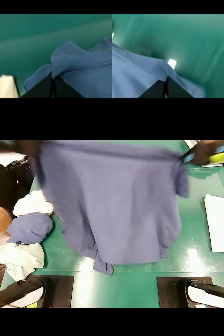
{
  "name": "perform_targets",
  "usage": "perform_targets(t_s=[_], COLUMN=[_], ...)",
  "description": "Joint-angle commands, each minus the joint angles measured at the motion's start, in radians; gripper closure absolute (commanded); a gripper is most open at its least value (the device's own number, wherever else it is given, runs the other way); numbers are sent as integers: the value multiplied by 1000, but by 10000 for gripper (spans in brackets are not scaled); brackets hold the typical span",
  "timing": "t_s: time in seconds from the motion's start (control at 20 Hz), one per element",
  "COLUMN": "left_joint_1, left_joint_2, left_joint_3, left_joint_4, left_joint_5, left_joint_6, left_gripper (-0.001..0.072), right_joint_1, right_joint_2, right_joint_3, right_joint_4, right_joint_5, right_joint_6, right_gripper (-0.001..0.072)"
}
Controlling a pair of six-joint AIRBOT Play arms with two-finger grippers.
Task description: Fold the shirts.
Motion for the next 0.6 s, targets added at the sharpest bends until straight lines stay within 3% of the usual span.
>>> perform_targets(t_s=[0.0, 0.3, 0.5, 0.55], left_joint_1=[0, 0, 0, 0], left_joint_2=[-237, -445, -459, -459], left_joint_3=[-113, -112, -112, -112], left_joint_4=[42, 41, 32, 30], left_joint_5=[55, 306, 363, 355], left_joint_6=[36, 37, 24, 19], left_gripper=[683, 682, 680, 590], right_joint_1=[6, -42, -38, -37], right_joint_2=[-202, -418, -488, -493], right_joint_3=[-103, 3, 85, 85], right_joint_4=[9, 13, 21, 21], right_joint_5=[-110, -252, -254, -258], right_joint_6=[5, 5, 5, 5], right_gripper=[694, 693, 690, 651])
